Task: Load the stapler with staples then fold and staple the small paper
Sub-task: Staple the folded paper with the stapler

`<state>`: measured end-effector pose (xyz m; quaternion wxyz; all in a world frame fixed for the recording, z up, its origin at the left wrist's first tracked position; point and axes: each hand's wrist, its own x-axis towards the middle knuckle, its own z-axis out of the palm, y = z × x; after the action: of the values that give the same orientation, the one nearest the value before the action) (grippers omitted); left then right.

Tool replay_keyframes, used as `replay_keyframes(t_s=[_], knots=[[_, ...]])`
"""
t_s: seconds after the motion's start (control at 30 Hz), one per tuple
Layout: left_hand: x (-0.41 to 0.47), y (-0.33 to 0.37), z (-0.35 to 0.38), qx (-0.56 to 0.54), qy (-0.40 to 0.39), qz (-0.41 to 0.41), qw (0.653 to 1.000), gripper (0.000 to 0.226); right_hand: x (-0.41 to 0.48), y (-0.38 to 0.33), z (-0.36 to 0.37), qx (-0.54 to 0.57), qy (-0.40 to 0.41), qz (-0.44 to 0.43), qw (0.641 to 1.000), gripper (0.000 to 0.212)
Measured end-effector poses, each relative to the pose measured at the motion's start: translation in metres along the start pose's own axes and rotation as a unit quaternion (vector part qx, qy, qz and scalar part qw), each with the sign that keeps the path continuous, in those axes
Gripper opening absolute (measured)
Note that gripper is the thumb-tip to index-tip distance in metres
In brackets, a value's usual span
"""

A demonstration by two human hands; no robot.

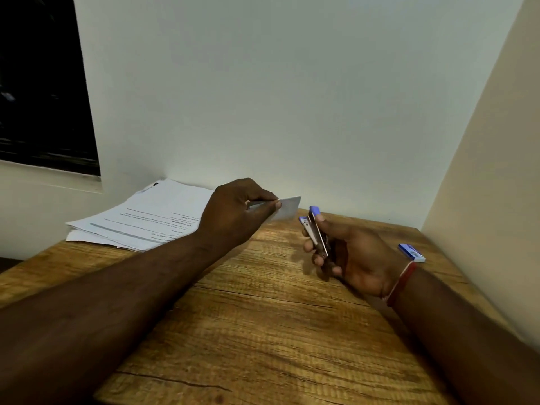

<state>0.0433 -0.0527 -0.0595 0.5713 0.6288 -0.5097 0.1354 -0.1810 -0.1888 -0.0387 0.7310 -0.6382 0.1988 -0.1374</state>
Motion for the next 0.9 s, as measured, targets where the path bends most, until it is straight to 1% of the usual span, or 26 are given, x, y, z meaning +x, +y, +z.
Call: replay_keyframes(t_s=[0.07,0.17,0.27,0.4,0.53,0.67,0.9], knots=[[-0.0002,-0.0002,0.0007,0.054,-0.009,0.05,0.997,0.006,-0.0014,-0.0002,0.0053,-0.01,-0.037,0.021,0.999,0.037],[-0.0034,0.0031,0.0035,0.134,-0.031,0.139,0.981,0.006,-0.0023,-0.0024,0.0061,-0.027,-0.028,0.022,0.999,0.043],[-0.0049,0.0045,0.0072,0.167,-0.044,0.212,0.962,0.012,-0.0008,-0.0034,0.0031,-0.024,-0.011,0.018,0.999,0.044],[-0.0043,0.0039,0.0075,0.188,-0.059,0.275,0.941,0.013,-0.0013,-0.0013,0.0042,-0.02,0.007,0.017,1.0,0.044],[-0.0016,0.0062,0.0057,0.197,-0.061,0.325,0.923,0.009,-0.0013,-0.0004,0.0056,-0.017,0.002,0.019,1.0,0.043],[-0.0013,0.0082,0.0058,0.205,-0.067,0.357,0.909,0.01,0.0015,0.0012,0.0046,-0.023,0.006,0.023,0.999,0.042],[-0.0043,0.0066,0.0081,0.209,-0.079,0.359,0.906,0.009,0.0018,0.0009,0.006,-0.035,0.009,0.033,0.999,0.037]])
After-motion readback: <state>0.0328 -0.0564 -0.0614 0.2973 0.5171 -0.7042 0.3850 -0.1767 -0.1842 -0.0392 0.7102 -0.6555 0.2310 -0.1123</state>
